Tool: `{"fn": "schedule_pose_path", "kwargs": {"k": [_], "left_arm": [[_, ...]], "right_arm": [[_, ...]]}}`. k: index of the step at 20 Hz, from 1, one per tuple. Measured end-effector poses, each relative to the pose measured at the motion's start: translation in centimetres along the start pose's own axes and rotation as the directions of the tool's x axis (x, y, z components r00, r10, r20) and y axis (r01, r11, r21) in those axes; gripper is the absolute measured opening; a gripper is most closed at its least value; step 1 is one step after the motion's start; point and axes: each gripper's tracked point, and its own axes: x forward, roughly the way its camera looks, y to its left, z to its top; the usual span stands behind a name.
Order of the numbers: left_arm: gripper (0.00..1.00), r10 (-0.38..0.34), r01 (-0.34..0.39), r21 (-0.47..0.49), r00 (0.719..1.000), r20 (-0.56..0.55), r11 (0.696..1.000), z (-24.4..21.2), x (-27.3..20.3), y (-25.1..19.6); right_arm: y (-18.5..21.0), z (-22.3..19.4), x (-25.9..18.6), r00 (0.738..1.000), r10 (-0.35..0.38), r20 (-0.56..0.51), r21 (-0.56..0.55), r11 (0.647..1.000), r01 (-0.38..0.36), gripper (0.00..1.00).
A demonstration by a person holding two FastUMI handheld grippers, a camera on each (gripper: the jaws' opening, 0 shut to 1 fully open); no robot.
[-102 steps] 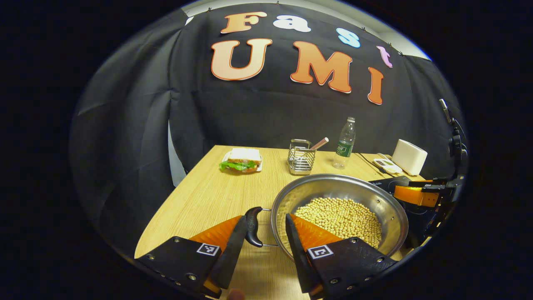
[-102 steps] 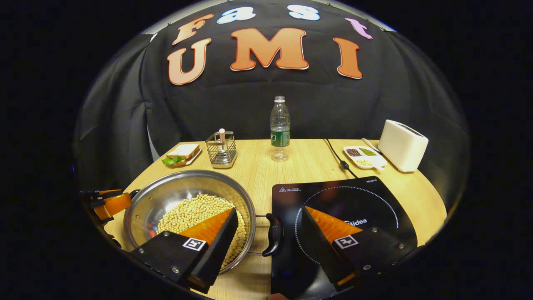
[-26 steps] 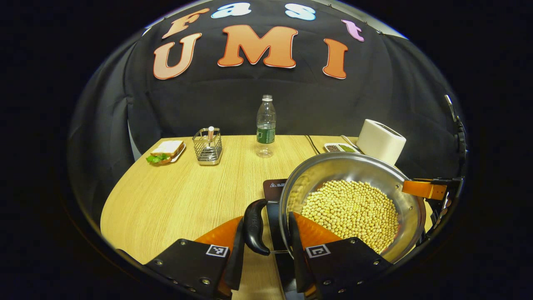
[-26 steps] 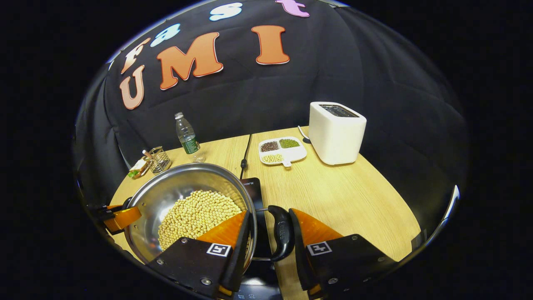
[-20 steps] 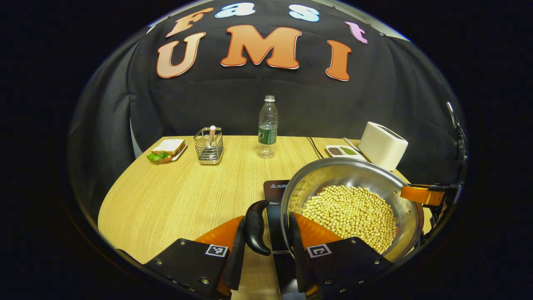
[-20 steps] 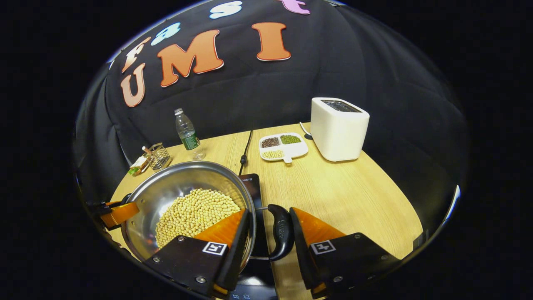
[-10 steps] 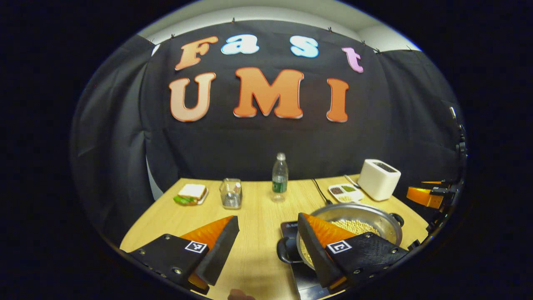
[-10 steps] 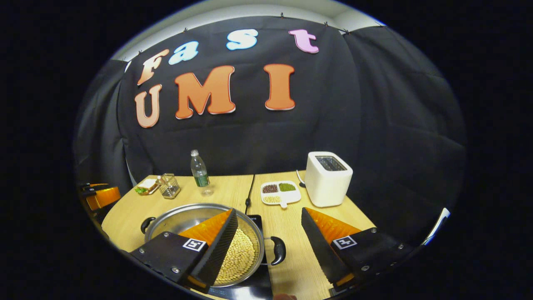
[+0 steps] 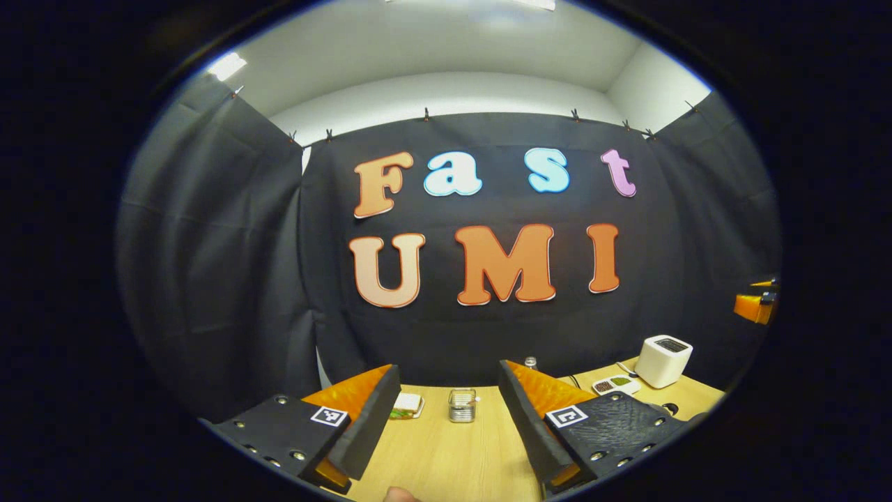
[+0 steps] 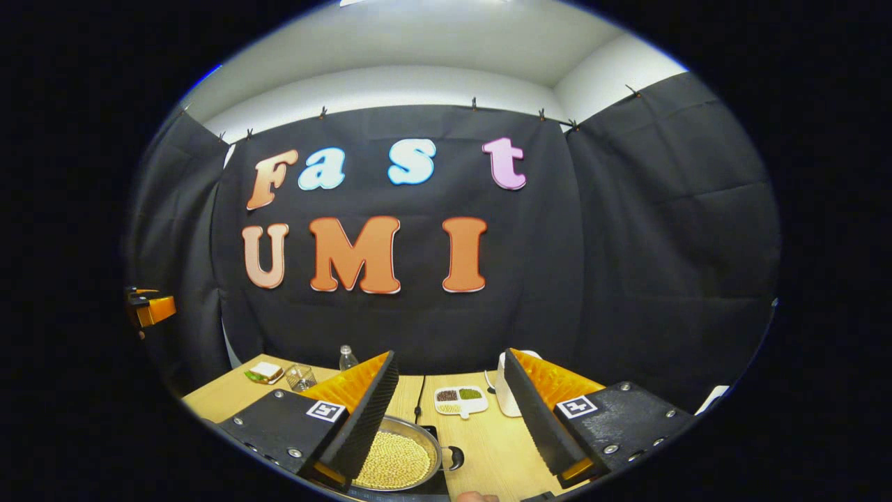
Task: First push the handle of the pot to place it horizontally, then grasp the pot with both hands and set it on the induction cooktop.
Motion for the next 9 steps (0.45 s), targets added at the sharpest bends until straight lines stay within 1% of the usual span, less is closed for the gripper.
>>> {"fn": "schedule_pose_path", "kwargs": {"k": [2,5,6,7,8,9], "left_arm": [[0.89,0.011,-0.010,-0.006,0.999,0.047,1.000,1.9,-1.1,0.8],[0.89,0.013,-0.011,-0.034,0.999,0.052,0.999,2.1,-1.8,1.4],[0.86,0.015,-0.013,-0.033,0.999,0.039,0.999,1.7,-1.8,1.4],[0.86,0.005,-0.004,-0.038,1.000,0.024,0.999,1.2,-1.6,1.2],[0.89,-0.012,0.012,-0.050,1.000,0.010,0.999,0.9,-1.5,0.6],[0.89,-0.021,0.021,-0.059,1.000,0.000,0.998,0.4,-1.4,0.3]], "right_arm": [[-0.1,1.0,-1.1,1.000,0.011,0.024,0.011,1.000,-0.012,0.95],[0.0,0.9,-1.8,0.999,0.035,0.022,0.023,0.999,-0.035,0.94],[0.0,0.9,-1.7,0.999,0.036,0.021,0.027,0.999,-0.037,0.89],[-0.2,0.8,-1.7,0.999,0.036,0.018,0.031,0.999,-0.036,0.89],[-0.2,0.5,-1.5,0.999,0.036,0.012,0.033,0.999,-0.037,0.94],[-0.3,0.2,-1.4,0.999,0.039,0.004,0.036,0.999,-0.039,0.94]]}}
